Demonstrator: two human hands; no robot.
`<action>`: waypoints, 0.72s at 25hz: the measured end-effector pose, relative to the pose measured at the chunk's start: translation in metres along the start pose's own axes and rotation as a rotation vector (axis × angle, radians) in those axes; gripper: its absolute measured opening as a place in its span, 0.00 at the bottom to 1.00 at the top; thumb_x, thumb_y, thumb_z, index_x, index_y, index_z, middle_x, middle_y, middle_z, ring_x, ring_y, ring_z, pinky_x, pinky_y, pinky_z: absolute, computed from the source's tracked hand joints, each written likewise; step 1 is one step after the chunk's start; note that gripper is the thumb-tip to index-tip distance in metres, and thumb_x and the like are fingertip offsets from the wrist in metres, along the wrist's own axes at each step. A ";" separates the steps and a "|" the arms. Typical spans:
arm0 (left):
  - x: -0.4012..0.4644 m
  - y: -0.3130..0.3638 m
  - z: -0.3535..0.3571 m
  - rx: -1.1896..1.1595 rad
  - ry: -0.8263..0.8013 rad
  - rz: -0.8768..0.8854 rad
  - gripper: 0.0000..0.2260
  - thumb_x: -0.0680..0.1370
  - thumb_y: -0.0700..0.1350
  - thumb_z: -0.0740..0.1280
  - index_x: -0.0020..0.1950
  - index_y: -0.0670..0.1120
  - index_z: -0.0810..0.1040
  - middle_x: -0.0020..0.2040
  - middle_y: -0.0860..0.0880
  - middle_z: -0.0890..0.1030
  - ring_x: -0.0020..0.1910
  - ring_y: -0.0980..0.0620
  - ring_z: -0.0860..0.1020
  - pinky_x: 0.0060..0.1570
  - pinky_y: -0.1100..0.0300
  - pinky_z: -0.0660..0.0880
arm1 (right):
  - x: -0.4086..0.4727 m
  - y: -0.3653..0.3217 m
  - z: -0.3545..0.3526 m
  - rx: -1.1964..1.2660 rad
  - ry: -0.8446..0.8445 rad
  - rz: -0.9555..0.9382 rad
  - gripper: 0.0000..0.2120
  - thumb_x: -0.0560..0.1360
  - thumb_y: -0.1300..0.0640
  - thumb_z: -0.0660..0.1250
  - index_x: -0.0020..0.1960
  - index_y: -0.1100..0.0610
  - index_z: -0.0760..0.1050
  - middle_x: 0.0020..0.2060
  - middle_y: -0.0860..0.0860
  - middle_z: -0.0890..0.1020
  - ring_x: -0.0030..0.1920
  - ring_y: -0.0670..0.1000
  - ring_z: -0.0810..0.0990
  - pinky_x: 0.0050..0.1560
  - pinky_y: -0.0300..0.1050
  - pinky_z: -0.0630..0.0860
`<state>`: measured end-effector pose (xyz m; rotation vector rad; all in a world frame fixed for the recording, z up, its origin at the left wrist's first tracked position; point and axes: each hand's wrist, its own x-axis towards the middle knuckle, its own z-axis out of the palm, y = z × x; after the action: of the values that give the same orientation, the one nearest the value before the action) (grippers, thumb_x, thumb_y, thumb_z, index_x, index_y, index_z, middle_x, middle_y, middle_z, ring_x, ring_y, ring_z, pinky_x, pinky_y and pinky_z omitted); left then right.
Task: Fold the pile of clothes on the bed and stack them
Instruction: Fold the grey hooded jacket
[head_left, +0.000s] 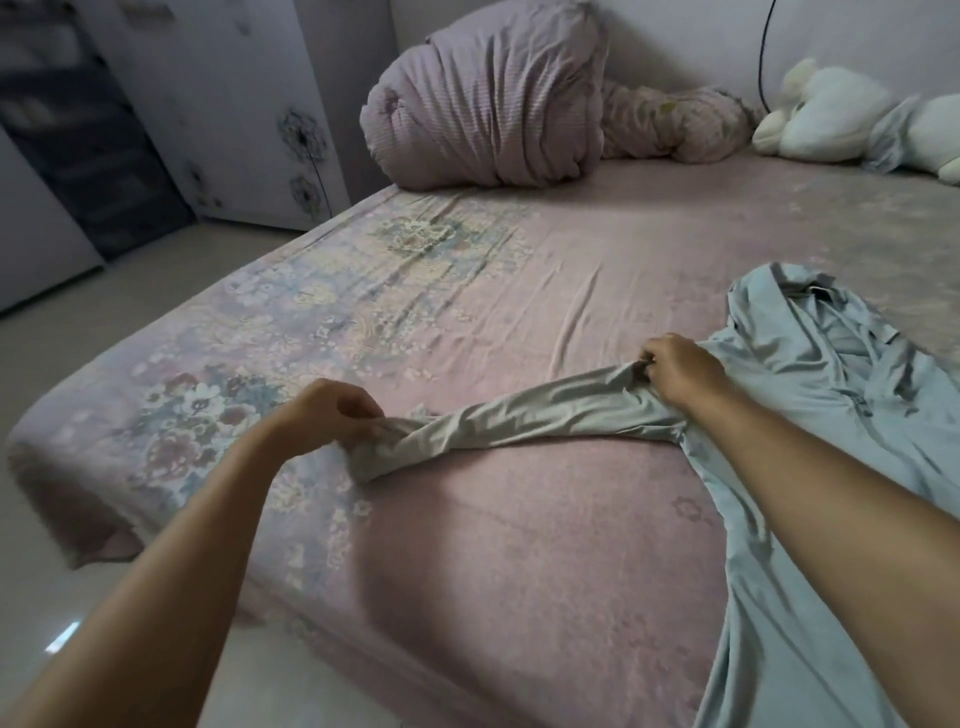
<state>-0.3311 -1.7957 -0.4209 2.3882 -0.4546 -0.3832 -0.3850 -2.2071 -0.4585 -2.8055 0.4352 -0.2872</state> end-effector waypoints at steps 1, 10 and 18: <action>-0.001 0.003 -0.003 -0.060 0.101 0.007 0.10 0.72 0.42 0.74 0.32 0.51 0.82 0.28 0.51 0.79 0.26 0.59 0.76 0.31 0.62 0.74 | 0.003 0.003 -0.002 0.034 0.054 0.022 0.09 0.76 0.65 0.61 0.50 0.60 0.78 0.54 0.60 0.78 0.52 0.62 0.77 0.46 0.47 0.70; 0.002 -0.010 -0.021 0.268 0.405 -0.117 0.07 0.78 0.44 0.67 0.42 0.42 0.79 0.41 0.43 0.80 0.37 0.44 0.76 0.39 0.56 0.72 | 0.009 0.013 0.004 0.112 0.022 0.074 0.15 0.75 0.69 0.57 0.55 0.59 0.78 0.56 0.60 0.80 0.55 0.61 0.77 0.52 0.49 0.72; -0.023 -0.028 0.011 -0.064 0.218 -0.334 0.12 0.71 0.45 0.75 0.35 0.41 0.75 0.32 0.45 0.74 0.32 0.51 0.71 0.31 0.61 0.67 | 0.012 0.012 0.009 0.044 0.043 0.088 0.08 0.78 0.58 0.64 0.48 0.62 0.78 0.51 0.61 0.78 0.50 0.62 0.77 0.45 0.49 0.70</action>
<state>-0.3498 -1.7716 -0.4439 2.4087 0.0569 -0.2742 -0.3746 -2.2199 -0.4693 -2.7333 0.5531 -0.3338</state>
